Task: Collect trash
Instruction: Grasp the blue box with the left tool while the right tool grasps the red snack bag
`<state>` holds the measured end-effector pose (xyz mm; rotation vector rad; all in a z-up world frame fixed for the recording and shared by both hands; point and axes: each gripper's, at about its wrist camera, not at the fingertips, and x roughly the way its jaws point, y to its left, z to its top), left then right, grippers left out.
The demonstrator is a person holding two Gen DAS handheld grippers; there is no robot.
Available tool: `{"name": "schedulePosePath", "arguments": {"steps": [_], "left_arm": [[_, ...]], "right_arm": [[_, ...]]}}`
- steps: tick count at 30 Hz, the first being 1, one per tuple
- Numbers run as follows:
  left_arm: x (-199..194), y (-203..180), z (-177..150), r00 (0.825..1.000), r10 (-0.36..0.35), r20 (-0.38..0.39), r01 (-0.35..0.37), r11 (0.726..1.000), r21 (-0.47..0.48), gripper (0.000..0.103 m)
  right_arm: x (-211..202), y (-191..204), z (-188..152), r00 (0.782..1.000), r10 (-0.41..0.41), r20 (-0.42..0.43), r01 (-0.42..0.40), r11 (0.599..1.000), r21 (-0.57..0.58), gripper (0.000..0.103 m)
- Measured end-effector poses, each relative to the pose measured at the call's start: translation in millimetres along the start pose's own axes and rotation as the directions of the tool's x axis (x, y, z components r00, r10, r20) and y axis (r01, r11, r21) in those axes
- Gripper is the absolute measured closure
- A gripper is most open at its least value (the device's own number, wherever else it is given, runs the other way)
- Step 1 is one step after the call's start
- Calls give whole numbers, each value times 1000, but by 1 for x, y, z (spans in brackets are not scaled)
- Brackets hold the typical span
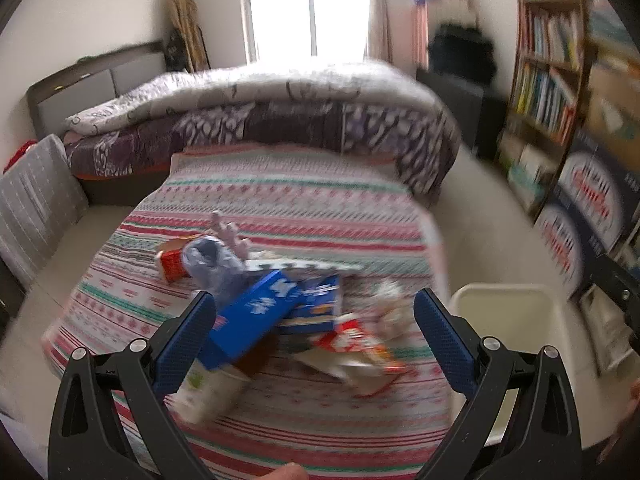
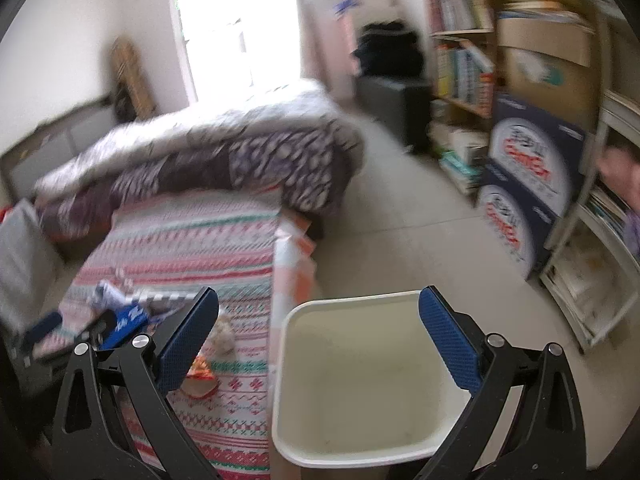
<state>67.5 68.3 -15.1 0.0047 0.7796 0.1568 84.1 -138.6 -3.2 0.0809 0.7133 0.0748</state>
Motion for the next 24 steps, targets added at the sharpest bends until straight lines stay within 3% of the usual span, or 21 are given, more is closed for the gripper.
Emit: {"name": "schedulePosePath", "arguments": {"steps": [4, 8, 13, 16, 18, 20, 21, 22, 24], "left_arm": [[35, 24, 17, 988, 20, -154, -7, 996, 83, 7], [69, 45, 18, 949, -26, -314, 82, 983, 164, 7], [96, 53, 8, 924, -32, -380, 119, 971, 207, 7], [109, 44, 0, 910, -4, -414, 140, 944, 298, 7], [119, 45, -2, 900, 14, -435, 136, 941, 310, 7], [130, 49, -2, 886, 6, -463, 146, 946, 291, 21], [134, 53, -1, 877, -13, -481, 162, 949, 270, 39], [136, 58, 0, 869, -36, -493, 175, 955, 239, 49], [136, 67, 4, 871, -54, -488, 179, 960, 213, 60]], "right_arm": [[34, 21, 12, 990, 69, -124, -75, 996, -41, 7], [65, 34, 13, 968, 117, -224, -128, 991, -35, 7], [98, 45, 6, 923, 166, -347, -187, 982, -29, 7], [105, 54, 6, 921, 161, -354, -196, 979, -64, 7], [107, 57, 7, 919, 163, -359, -202, 977, -72, 7], [113, 58, 7, 904, 187, -385, -228, 972, -62, 7], [115, 59, 6, 895, 203, -397, -245, 968, -57, 7], [117, 61, 5, 882, 227, -414, -274, 960, -57, 7], [119, 71, 1, 856, 263, -446, -334, 938, -89, 7]]}}
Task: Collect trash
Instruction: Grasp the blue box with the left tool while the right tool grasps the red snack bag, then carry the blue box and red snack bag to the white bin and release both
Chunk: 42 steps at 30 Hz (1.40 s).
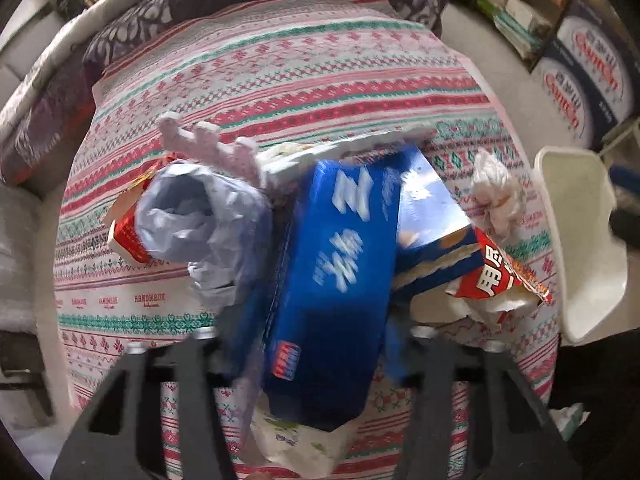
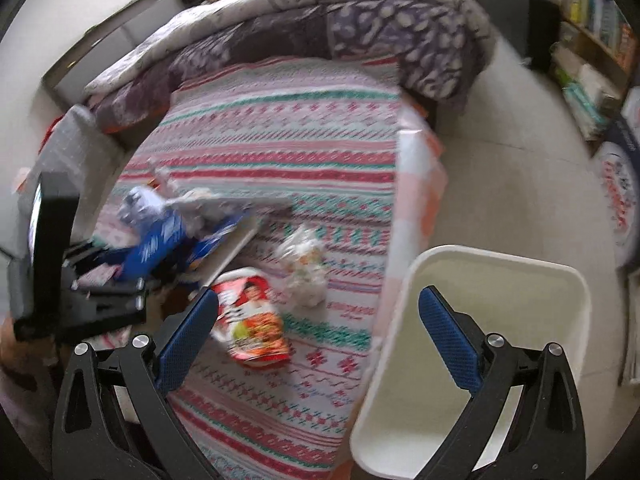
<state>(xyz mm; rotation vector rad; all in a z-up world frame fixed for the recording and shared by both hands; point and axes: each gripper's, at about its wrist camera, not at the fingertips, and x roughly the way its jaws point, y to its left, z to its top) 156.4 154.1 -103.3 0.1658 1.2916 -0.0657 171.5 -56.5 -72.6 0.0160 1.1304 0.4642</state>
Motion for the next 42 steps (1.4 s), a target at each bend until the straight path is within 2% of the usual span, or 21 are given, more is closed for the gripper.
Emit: {"name": "schedulePosePath", "arguments": {"steps": [4, 7, 10, 11, 13, 16, 18, 20, 24, 27, 33, 42], "left_arm": [[-14, 18, -1, 997, -69, 46, 72, 995, -69, 69], [-32, 34, -1, 984, -134, 121, 151, 979, -139, 69], [-51, 46, -2, 962, -184, 202, 222, 957, -185, 70], [-60, 51, -3, 949, -208, 237, 257, 946, -200, 70], [-69, 55, -5, 934, -228, 273, 290, 934, -211, 70], [-80, 58, -4, 917, -241, 318, 318, 923, -216, 70], [-83, 58, -4, 914, -241, 328, 320, 924, -212, 70], [-84, 60, -6, 912, -240, 332, 321, 922, -216, 70], [-83, 64, -8, 913, -223, 343, 315, 917, -243, 70], [-87, 66, -9, 907, -214, 363, 319, 912, -257, 70], [-97, 64, -9, 891, -181, 417, 315, 908, -278, 70], [-109, 53, -6, 869, -162, 467, 320, 904, -283, 70]], "right_arm": [[15, 32, -5, 996, 65, -65, -74, 986, -148, 7], [28, 60, -13, 992, 63, -113, -90, 963, -254, 7], [41, 76, -18, 990, 22, -139, -64, 949, -310, 7], [46, 79, -18, 988, 14, -151, -60, 949, -308, 7], [57, 78, -16, 985, 3, -173, -52, 958, -282, 9], [71, 74, -9, 978, 14, -210, -62, 973, -224, 24], [77, 74, -5, 975, 6, -223, -53, 977, -209, 44], [79, 73, -5, 973, 14, -231, -60, 979, -195, 58], [64, 81, -8, 981, 53, -186, -91, 975, -203, 78], [49, 84, -7, 986, 78, -147, -108, 971, -212, 84], [23, 81, -4, 994, 91, -58, -102, 969, -224, 93], [-8, 72, -6, 992, 113, 48, -100, 972, -213, 96]]}}
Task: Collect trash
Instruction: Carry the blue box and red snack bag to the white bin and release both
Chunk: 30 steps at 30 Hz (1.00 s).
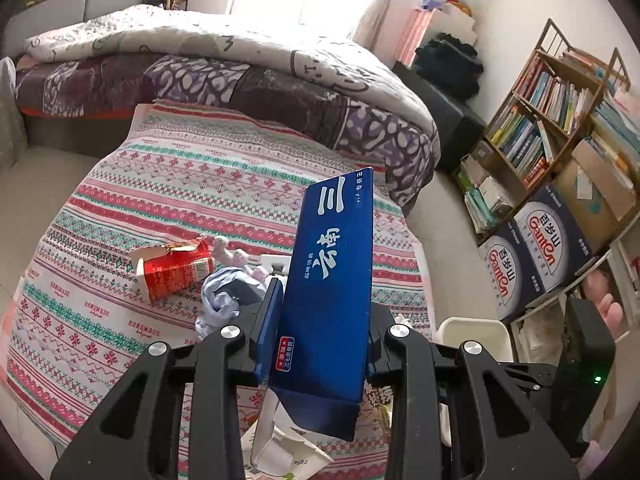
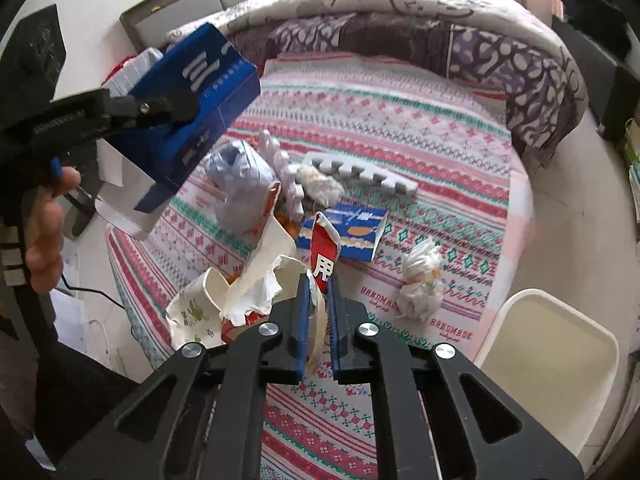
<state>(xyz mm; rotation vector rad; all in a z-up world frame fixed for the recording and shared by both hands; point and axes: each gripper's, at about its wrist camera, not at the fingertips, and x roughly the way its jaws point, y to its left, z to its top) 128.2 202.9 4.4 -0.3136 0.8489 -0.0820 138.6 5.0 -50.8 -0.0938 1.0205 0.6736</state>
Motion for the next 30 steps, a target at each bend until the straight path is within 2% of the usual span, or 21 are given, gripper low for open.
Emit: {"name": "schedulePosePath", "arguments": {"steps": [12, 21, 30], "left_arm": [[3, -29, 1, 999, -36, 25, 36, 999, 20, 70], [13, -62, -4, 997, -73, 14, 72, 995, 68, 70], [29, -100, -15, 994, -107, -18, 108, 986, 128, 69]], "right_arm": [[-46, -23, -2, 992, -26, 123, 19, 998, 59, 97], [-77, -61, -8, 974, -133, 185, 108, 984, 139, 97], [-106, -107, -27, 944, -265, 196, 210, 942, 262, 97]]}}
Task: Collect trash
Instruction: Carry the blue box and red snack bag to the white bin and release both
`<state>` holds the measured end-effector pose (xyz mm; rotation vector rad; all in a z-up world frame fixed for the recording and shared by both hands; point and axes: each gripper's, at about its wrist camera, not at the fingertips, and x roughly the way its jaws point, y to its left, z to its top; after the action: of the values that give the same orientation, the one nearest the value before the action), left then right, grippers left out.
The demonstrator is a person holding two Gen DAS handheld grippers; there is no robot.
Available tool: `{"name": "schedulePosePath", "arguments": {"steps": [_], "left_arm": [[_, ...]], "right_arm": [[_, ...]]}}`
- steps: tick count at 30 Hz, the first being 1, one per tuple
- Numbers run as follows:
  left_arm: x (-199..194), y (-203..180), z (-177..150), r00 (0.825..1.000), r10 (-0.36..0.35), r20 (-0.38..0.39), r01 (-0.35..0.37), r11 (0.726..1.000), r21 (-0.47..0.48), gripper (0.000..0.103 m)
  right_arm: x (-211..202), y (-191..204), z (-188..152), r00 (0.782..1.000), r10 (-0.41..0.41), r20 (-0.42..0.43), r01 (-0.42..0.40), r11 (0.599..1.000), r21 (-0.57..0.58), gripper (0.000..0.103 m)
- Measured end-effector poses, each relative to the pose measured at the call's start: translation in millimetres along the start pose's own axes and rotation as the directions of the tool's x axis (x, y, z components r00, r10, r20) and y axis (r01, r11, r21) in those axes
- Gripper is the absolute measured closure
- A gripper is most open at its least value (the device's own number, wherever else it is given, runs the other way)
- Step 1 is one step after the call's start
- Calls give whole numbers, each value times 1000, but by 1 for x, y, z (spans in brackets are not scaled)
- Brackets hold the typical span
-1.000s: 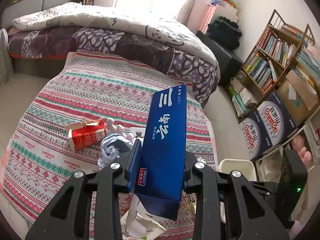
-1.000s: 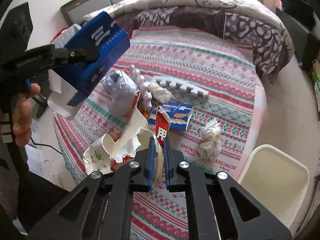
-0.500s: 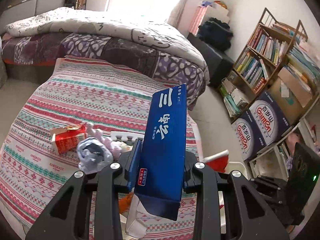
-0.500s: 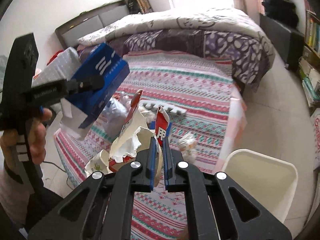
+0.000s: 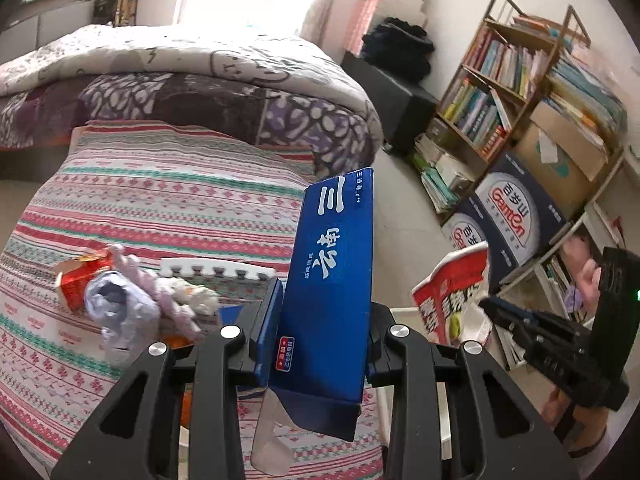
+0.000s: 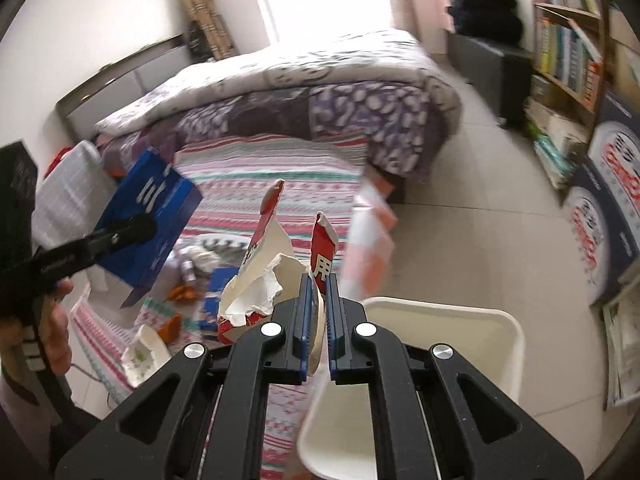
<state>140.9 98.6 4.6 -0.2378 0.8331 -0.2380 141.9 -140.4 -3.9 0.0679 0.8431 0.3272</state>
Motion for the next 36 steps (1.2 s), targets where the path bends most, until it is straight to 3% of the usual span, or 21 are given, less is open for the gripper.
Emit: {"name": "schedulePosePath", "arguments": {"steps": [16, 19, 23, 27, 30, 36], "left_arm": [[32, -66, -20, 995, -67, -70, 74, 993, 96, 69], [41, -79, -25, 993, -78, -89, 88, 990, 113, 69], [48, -93, -30, 990, -88, -107, 102, 986, 132, 69], [53, -107, -35, 988, -100, -121, 118, 982, 150, 69], [57, -118, -39, 985, -109, -132, 130, 978, 164, 69], [64, -140, -49, 980, -125, -155, 154, 970, 190, 69]], "right_arm": [[-14, -72, -13, 980, -195, -45, 199, 969, 148, 97], [-16, -86, -15, 973, -224, -55, 230, 954, 192, 83], [-24, -99, -16, 959, -280, -37, 281, 933, 225, 51], [-36, -112, -17, 939, -343, -3, 332, 905, 265, 32], [-44, -120, -17, 921, -388, 17, 367, 884, 290, 21], [-59, -132, -19, 887, -458, 62, 413, 845, 339, 11]]}}
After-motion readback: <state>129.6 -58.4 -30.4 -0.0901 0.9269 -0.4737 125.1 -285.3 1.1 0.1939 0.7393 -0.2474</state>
